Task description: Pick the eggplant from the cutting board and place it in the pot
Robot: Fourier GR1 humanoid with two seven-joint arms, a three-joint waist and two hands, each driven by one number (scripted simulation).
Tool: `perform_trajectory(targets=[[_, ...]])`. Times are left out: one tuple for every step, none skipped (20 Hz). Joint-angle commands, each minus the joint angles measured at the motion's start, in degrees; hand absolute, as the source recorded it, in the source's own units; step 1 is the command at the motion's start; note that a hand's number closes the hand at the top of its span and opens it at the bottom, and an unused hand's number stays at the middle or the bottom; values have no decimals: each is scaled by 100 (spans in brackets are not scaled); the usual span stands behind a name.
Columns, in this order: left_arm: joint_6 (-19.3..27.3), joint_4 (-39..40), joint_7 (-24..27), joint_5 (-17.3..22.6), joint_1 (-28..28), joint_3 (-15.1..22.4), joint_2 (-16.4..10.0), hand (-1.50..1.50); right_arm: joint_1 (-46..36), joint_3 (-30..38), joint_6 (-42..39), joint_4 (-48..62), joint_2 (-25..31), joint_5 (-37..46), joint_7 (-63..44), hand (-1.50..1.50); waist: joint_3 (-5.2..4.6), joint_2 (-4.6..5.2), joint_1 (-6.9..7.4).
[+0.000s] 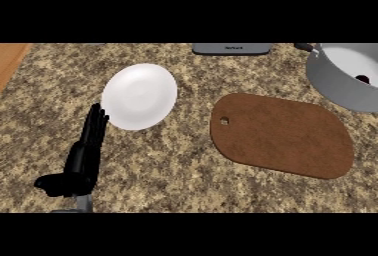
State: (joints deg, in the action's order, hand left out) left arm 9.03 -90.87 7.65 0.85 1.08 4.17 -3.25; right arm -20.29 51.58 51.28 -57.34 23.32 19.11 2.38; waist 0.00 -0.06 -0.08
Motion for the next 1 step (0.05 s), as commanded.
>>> perform_trajectory(targets=[[37, 49, -75, 51, -93, -175, -13, 0, 707, -18, -44, -840, -107, -224, -278, -150, -3, -6, -30]])
